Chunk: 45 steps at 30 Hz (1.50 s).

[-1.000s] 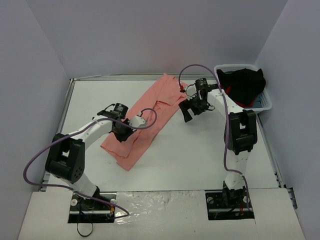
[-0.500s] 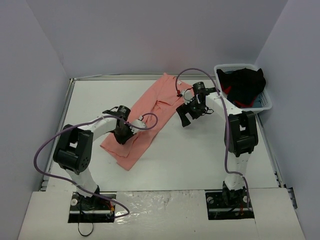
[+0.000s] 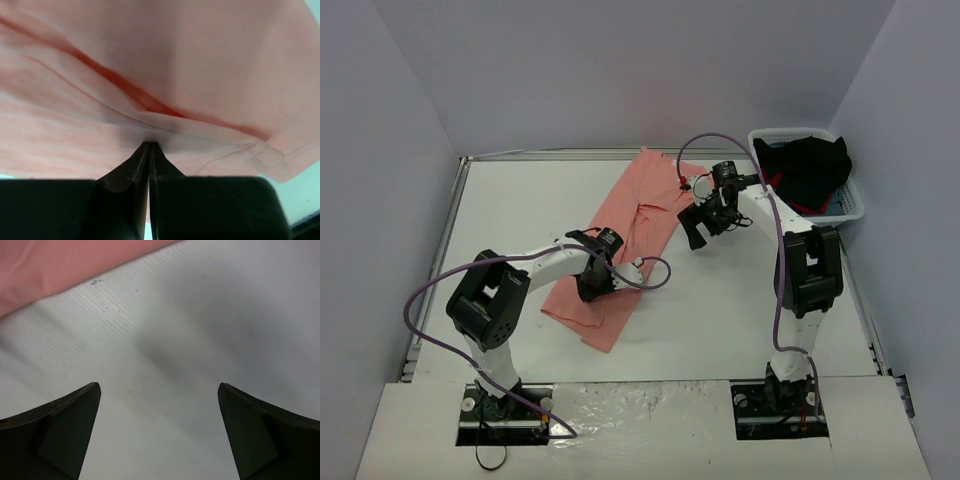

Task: Fold and stack the t-shirts
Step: Rotate the tshirt 90 degrees

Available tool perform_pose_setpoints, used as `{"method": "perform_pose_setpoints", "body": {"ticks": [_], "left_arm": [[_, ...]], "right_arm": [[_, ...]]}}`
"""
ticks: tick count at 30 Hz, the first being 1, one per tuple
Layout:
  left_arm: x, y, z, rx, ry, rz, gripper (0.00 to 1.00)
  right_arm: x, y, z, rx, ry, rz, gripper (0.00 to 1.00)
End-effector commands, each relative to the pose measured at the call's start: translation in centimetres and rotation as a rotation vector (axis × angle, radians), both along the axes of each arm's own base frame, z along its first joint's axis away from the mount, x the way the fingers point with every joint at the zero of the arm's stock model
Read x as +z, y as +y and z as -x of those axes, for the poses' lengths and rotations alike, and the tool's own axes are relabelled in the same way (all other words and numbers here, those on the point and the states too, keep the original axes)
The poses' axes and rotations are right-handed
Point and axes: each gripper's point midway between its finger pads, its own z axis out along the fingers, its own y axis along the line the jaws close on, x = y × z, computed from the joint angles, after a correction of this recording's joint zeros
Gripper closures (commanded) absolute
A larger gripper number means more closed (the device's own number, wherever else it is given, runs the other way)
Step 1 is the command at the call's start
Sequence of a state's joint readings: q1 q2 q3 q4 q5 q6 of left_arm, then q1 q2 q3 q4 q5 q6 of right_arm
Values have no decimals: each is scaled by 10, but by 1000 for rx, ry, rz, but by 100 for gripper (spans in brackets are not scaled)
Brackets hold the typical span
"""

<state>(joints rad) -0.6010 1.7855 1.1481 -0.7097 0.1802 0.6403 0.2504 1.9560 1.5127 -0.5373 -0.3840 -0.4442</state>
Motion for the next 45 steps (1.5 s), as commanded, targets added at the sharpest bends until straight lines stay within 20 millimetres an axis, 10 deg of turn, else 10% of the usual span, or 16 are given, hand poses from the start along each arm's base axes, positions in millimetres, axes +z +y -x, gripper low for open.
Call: {"method": "perform_pose_setpoints", "body": {"ticks": [1, 18, 26, 39, 45], "left_arm": [[-16, -22, 53, -70, 173, 1, 98], [-15, -137, 108, -240, 287, 143, 98], [-17, -180, 100, -262, 289, 208, 98], [121, -143, 117, -389, 426, 383, 97], [177, -98, 76, -255, 302, 533, 98]], "right_arm": [[30, -11, -4, -24, -73, 9, 0], [29, -35, -17, -99, -78, 23, 0], [29, -36, -16, -102, -78, 24, 0], [34, -24, -21, -91, -63, -22, 0], [35, 0, -40, -68, -73, -59, 13]]}}
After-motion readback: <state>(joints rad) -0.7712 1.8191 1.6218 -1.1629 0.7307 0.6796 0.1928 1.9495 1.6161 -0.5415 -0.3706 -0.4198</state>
